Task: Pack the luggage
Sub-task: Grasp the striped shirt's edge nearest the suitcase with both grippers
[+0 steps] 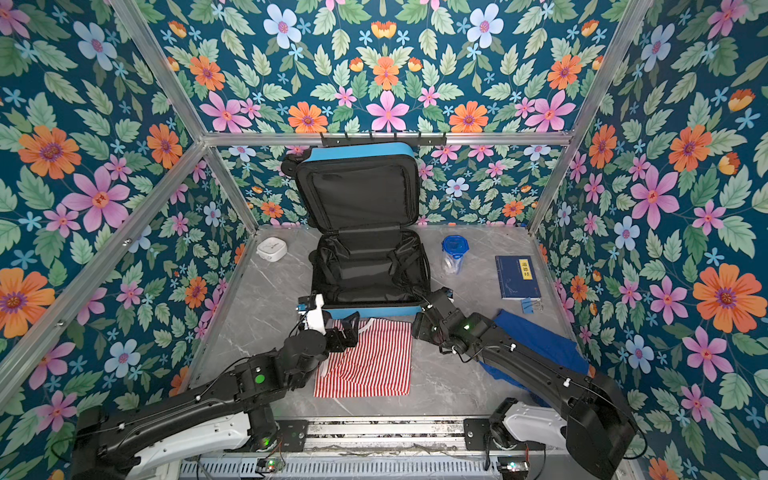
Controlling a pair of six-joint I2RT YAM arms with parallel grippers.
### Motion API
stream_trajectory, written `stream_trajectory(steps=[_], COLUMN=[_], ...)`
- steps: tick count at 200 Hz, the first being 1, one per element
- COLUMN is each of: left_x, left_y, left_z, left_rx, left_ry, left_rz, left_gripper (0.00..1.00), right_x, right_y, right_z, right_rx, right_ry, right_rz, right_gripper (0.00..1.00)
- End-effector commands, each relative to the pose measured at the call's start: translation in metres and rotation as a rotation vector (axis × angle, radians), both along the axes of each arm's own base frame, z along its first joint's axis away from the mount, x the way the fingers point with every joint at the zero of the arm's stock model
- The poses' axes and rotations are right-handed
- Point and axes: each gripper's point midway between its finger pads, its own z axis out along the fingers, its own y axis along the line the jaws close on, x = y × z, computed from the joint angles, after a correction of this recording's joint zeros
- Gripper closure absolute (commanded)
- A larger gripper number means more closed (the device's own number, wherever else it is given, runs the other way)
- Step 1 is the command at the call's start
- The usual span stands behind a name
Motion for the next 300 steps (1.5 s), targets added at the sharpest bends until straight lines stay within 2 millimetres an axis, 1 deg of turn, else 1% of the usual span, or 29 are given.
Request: stream_trajectory(steps=[1, 13, 25, 38, 49, 60, 77, 103, 112, 134, 148, 165, 186, 202, 234, 255, 300], left_x=[0.001, 0.000, 0.001, 0.002, 0.004, 0.004, 0.001, -0.009, -0.013, -0.024, -0.031, -0.037, -0.042, -0.042, -0.044, -0.047, -0.050], left_y=[0.034, 0.036, 0.036, 0.036, 0.034, 0.035, 0.046, 0.059, 0.060, 0.062, 0.065, 0.069, 0.073, 0.070, 0.057, 0.055, 0.047], left_z=[-0.005, -0.008, -0.018, -0.039, -0.063, -0.085, -0.113, -0.134, -0.140, -0.159, -0.171, -0.181, -0.189, -0.193, -0.200, -0.205, -0.209], left_rx=[0.104, 0.132, 0.163, 0.192, 0.174, 0.125, 0.070, 0.064, 0.061, 0.053, 0.050, 0.053, 0.062, 0.050, -0.019, -0.032, -0.077], left_ry=[-0.012, 0.008, 0.052, 0.152, 0.259, 0.357, 0.461, 0.539, 0.562, 0.619, 0.655, 0.685, 0.702, 0.705, 0.710, 0.720, 0.723], left_rz=[0.106, 0.093, 0.073, 0.043, -0.003, -0.033, -0.023, -0.001, -0.007, -0.015, -0.008, 0.000, 0.007, -0.007, -0.058, -0.070, -0.103], left_gripper=[0.00, 0.01, 0.05, 0.12, 0.19, 0.16, 0.19, 0.19, 0.19, 0.19, 0.19, 0.20, 0.20, 0.20, 0.21, 0.22, 0.25], right_x=[-0.003, -0.005, -0.008, -0.011, -0.013, -0.016, -0.021, -0.030, -0.032, -0.038, -0.041, -0.044, -0.046, -0.047, -0.048, -0.048, -0.045], right_y=[0.021, 0.027, 0.032, 0.036, 0.037, 0.039, 0.043, 0.045, 0.044, 0.037, 0.032, 0.028, 0.029, 0.031, 0.036, 0.038, 0.051], right_z=[0.000, -0.005, -0.010, -0.016, -0.023, -0.030, -0.037, -0.043, -0.045, -0.052, -0.056, -0.060, -0.066, -0.071, -0.081, -0.087, -0.095], right_rx=[0.060, 0.063, 0.065, 0.058, 0.049, 0.042, 0.031, 0.005, 0.001, -0.012, -0.022, -0.019, -0.012, -0.005, 0.024, 0.044, 0.092], right_ry=[0.022, 0.042, 0.061, 0.085, 0.109, 0.138, 0.163, 0.176, 0.181, 0.198, 0.203, 0.209, 0.219, 0.231, 0.253, 0.262, 0.285], right_rz=[0.066, 0.085, 0.099, 0.100, 0.097, 0.095, 0.101, 0.114, 0.115, 0.099, 0.087, 0.079, 0.073, 0.069, 0.057, 0.042, 0.038], right_gripper=[0.24, 0.25, 0.26, 0.27, 0.29, 0.31, 0.33, 0.33, 0.33, 0.30, 0.26, 0.24, 0.23, 0.24, 0.27, 0.29, 0.34])
